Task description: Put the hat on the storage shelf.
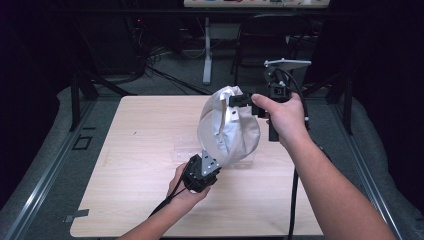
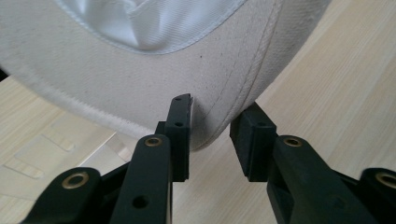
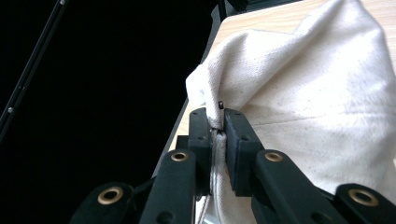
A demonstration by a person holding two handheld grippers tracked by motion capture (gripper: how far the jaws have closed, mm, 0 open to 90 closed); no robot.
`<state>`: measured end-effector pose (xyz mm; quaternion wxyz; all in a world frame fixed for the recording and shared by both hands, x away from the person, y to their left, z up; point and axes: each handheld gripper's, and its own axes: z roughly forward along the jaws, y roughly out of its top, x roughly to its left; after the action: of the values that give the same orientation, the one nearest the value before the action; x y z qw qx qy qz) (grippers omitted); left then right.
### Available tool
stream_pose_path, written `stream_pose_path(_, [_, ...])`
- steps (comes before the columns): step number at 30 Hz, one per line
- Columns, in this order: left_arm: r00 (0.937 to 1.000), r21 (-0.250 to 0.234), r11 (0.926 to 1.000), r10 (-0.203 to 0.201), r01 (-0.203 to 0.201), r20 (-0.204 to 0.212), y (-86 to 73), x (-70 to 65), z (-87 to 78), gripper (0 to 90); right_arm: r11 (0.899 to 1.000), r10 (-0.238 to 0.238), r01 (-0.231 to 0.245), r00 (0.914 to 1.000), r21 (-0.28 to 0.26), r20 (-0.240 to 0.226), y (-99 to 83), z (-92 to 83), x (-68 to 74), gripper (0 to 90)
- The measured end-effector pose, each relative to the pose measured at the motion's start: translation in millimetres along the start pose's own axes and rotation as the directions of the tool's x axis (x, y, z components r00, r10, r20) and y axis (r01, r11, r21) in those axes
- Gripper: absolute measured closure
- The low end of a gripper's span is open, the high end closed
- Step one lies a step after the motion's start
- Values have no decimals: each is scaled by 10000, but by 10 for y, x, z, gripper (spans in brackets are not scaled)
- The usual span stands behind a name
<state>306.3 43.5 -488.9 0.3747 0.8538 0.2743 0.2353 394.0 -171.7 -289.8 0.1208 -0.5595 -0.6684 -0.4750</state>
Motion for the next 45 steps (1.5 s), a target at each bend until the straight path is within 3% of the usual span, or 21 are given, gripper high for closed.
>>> stream_pose_path(4, [9999,-54,9999,110,-111,-131,-4,59,-35,750,10000,-12,12,10000,3,1,7,6,11,821])
stream_pose_path(8, [9999,-107,9999,82,-81,86,7,161,-57,810,10000,-47,46,9999,-66,-102,11,23,27,821])
stream_pose_path(16, [9948,-379,9974,-586,619,837,16,354,-42,839,10000,-37,35,9998,-71,-192,28,78,21,821])
stream_pose_path(22, [9891,-493,9928,-1040,1096,1045,-11,464,8,839,10000,27,-27,9999,-5,-169,23,156,-32,821])
stream_pose_path(30, [9843,-553,9882,-1358,1427,1132,-76,539,88,839,9999,166,-165,9997,41,-155,24,252,-105,821])
stream_pose_path(45, [9787,-387,9848,-1634,1693,1243,-169,598,179,839,9990,359,-357,9993,269,-67,34,408,-230,821])
